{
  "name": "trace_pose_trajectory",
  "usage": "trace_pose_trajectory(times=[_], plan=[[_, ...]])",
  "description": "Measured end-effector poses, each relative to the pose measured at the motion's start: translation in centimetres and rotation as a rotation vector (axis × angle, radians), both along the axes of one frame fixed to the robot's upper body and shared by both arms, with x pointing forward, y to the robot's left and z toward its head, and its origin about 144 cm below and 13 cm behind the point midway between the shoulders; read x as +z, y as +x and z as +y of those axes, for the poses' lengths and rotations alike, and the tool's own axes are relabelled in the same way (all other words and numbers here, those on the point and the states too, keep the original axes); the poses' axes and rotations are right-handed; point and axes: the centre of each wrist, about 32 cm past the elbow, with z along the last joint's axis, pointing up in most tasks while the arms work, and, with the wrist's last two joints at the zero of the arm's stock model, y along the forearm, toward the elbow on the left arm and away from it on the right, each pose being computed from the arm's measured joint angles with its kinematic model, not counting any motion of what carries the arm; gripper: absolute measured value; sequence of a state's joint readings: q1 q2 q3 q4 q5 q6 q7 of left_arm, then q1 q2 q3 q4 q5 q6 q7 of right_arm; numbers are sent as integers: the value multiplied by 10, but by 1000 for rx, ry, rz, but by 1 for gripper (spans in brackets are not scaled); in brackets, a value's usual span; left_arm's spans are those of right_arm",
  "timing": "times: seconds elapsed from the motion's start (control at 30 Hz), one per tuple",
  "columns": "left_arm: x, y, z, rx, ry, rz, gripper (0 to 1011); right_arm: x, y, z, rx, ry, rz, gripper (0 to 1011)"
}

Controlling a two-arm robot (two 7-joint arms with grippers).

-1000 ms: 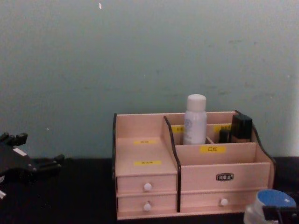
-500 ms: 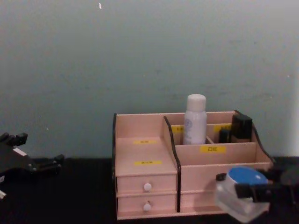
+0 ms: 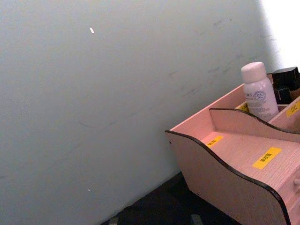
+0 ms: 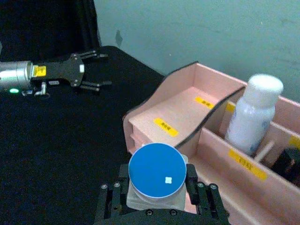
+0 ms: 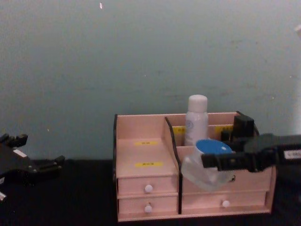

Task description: Pick up the facial cleanser and watermelon frost from the table and place them into the tiered storage box.

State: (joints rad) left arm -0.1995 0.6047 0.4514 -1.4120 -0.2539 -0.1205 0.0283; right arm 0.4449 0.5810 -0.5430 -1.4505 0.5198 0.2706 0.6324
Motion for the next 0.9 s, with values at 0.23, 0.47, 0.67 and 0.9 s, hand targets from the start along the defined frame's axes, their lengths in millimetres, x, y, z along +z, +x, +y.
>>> trace_pose_trajectory(times=[0.23,0.47,0.67,0.9], plan=[[0,0,0,0,0,0,1001,7,17,14,23,7,-31,724],[0,0,0,0,0,0,1001,12,34,30,43,12,-56,724],[0,0,0,0,0,0,1001,14,45,42,56,10,-68,724],[0,0,0,0,0,0,1001,14,58,56,65,3,-74,724]])
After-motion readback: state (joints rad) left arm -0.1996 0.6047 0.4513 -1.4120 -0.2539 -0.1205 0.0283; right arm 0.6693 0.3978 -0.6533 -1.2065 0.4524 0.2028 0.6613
